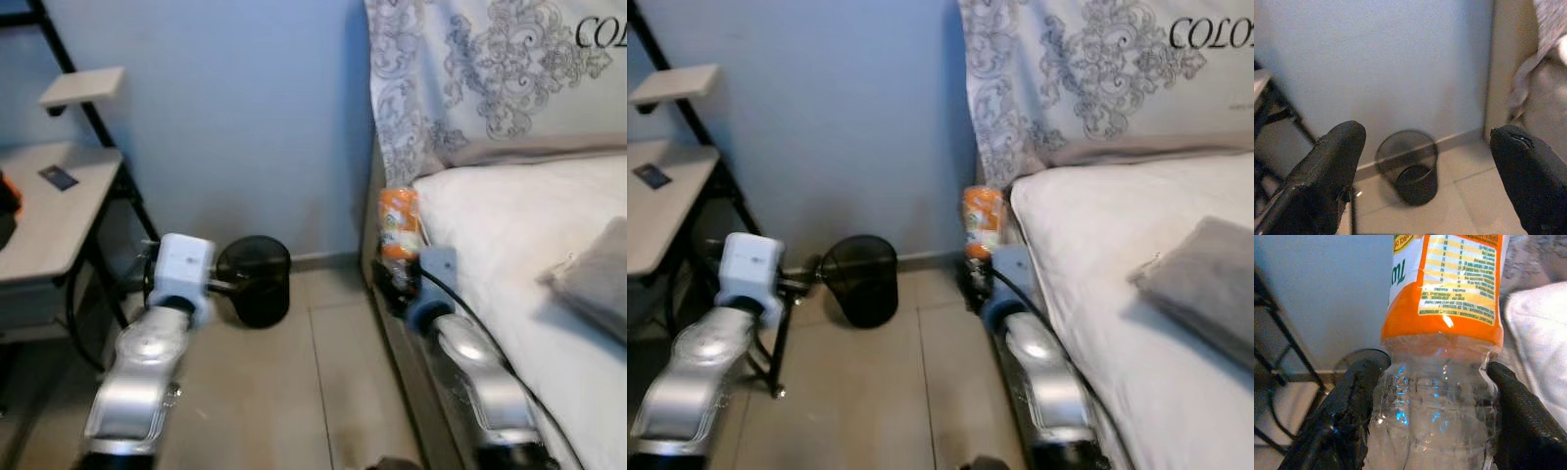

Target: Clean up the room

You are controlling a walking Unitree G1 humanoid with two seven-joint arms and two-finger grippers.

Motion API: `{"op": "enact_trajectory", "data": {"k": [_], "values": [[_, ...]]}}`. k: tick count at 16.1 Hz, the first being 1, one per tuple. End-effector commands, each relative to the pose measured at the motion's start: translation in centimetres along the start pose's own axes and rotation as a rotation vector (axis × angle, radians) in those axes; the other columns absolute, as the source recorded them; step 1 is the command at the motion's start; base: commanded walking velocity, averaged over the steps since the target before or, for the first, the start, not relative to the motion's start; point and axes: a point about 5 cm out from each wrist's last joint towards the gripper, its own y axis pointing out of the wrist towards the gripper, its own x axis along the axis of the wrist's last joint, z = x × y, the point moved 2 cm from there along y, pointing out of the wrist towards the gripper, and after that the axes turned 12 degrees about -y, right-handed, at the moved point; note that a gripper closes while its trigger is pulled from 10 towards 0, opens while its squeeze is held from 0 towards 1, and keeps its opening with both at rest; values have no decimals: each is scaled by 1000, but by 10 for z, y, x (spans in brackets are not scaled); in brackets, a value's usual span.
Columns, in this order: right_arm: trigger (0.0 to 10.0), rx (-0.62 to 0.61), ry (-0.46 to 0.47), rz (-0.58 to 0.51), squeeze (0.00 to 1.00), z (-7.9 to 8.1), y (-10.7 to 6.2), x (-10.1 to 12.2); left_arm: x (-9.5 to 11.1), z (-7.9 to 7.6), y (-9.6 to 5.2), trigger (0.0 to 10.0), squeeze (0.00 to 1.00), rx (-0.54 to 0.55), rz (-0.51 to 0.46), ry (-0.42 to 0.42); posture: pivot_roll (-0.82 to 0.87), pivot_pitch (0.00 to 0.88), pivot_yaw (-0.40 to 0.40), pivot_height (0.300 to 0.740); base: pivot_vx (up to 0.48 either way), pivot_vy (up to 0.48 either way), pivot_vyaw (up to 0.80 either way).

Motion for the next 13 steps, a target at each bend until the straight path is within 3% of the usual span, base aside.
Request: {"op": "enact_trajectory", "data": {"k": [1,3,13], "values": [[10000,49,9,-43,0,12,3,12,3,12,-1,10000,8,38,-7,25,-34,0,57,740,315,0,800],[10000,40,9,-42,0,12,3,12,4,12,-1,10000,8,37,-11,33,-34,0,57,740,313,0,800],[10000,19,17,-50,0,10,10,16,11,11,2,10000,0,-10,-19,92,-26,0,74,740,313,0,0]]}}
